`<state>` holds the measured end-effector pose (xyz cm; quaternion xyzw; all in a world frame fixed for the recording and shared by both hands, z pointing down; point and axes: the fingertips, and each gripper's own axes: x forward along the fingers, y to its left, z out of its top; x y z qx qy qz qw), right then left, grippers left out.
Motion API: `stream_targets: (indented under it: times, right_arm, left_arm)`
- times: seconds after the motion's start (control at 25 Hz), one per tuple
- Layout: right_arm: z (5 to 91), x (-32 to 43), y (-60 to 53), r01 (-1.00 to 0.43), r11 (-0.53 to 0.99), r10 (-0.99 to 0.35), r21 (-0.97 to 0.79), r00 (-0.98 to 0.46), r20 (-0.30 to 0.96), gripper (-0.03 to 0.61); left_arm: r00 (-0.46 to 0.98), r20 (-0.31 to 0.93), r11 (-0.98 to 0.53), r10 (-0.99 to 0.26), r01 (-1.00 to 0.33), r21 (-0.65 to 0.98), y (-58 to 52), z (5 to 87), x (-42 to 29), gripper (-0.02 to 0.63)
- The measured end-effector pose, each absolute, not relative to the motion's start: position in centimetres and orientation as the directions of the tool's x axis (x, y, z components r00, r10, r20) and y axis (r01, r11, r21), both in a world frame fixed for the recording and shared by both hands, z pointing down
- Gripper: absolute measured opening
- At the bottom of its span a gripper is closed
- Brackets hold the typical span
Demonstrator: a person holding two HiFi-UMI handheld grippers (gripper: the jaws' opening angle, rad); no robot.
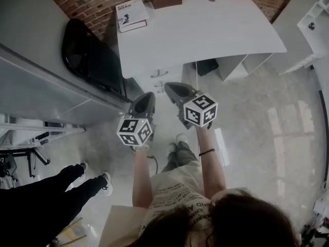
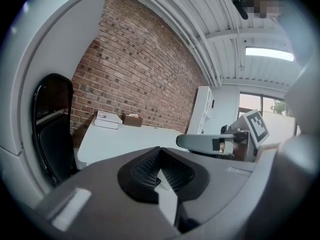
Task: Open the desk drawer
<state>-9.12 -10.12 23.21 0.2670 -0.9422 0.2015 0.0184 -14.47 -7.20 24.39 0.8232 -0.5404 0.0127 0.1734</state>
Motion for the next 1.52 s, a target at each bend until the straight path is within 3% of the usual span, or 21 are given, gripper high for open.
stream_targets:
  times: [0.8,1.52]
  right_arm:
    - [35.1,-10.5,-19.2,-0.473,0.761,-0.396,-0.444,-0.881,0.260,0.002]
    - [47.0,-12.5,-22.8,-0.526,0.698,-0.440,-0.486,-0.850,0.289,0.002]
  left_arm:
    - [0.348,0.339,-0.244,-0.874,-0.918,0.312,-15.0,36.1,-16.1,0.002]
    - [0.431,0.398,-0.312,-0.809,-0.891,0.330,-19.0,47.1,-16.9,0.002]
